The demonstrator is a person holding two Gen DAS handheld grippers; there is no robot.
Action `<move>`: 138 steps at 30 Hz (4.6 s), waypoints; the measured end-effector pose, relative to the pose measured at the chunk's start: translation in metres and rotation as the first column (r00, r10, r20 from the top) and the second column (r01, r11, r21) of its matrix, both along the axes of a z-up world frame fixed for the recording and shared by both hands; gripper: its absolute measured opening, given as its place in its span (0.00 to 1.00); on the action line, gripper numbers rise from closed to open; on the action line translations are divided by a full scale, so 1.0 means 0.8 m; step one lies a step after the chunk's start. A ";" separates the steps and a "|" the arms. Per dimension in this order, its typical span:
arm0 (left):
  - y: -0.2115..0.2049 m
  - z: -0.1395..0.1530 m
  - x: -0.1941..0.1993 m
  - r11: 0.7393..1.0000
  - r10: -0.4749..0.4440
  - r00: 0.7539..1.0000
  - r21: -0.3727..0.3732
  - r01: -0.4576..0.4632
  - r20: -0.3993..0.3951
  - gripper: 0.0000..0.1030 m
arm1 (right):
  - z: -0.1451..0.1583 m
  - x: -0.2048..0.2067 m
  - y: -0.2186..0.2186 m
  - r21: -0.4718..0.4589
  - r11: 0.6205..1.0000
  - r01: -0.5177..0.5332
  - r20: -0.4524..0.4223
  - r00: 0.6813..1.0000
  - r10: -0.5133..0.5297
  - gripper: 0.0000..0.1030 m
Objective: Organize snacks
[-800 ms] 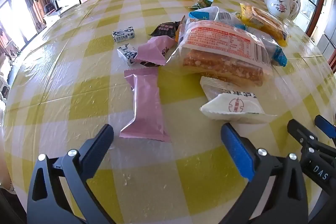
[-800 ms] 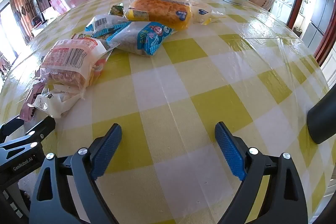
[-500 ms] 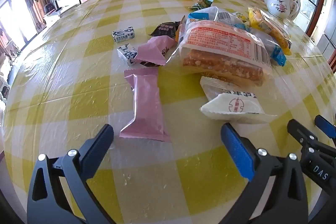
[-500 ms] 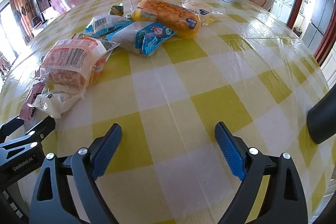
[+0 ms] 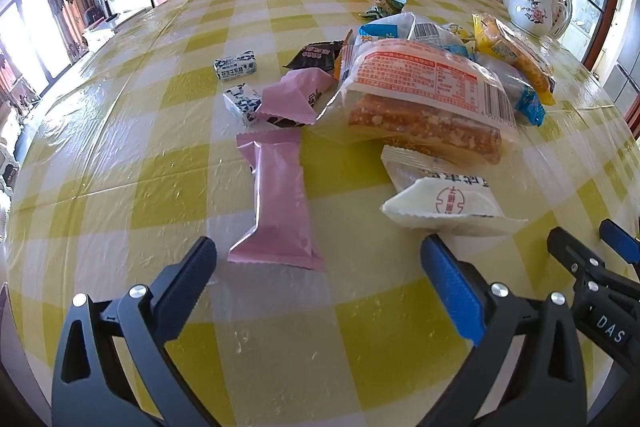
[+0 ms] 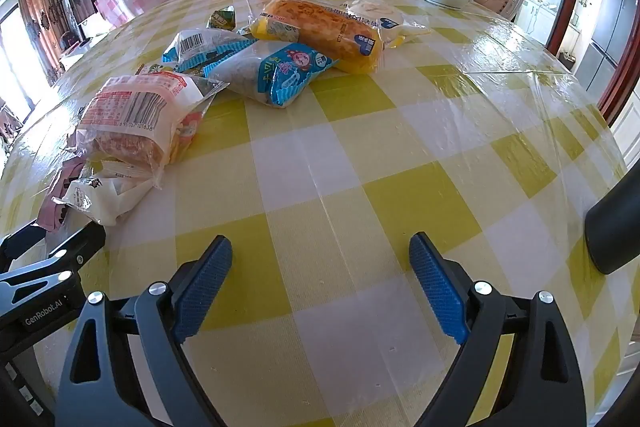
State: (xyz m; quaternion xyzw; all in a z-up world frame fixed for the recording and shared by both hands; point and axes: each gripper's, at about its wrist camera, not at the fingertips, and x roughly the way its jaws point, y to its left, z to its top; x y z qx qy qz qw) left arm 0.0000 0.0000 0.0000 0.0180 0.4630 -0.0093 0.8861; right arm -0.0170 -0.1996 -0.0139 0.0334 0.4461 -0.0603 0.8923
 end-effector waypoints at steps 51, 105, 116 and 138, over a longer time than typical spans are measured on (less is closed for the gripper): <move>0.000 0.000 0.000 1.000 0.000 1.000 0.000 0.000 0.000 0.99 | 0.000 0.000 0.000 0.000 1.000 0.000 0.000 1.000 0.000 0.85; -0.007 0.012 -0.026 0.984 -0.126 0.992 -0.126 0.128 0.025 0.99 | 0.000 0.000 0.001 0.000 1.000 0.000 0.000 1.000 0.000 0.85; -0.065 0.000 0.028 0.987 -0.157 0.987 -0.020 0.156 -0.018 0.98 | 0.000 -0.015 -0.011 0.003 0.995 -0.102 -0.012 0.995 0.102 0.84; 0.084 0.028 -0.066 0.960 0.034 0.990 -0.279 0.007 0.140 0.62 | 0.098 0.001 0.042 -0.030 0.843 -0.537 0.295 0.801 0.521 0.84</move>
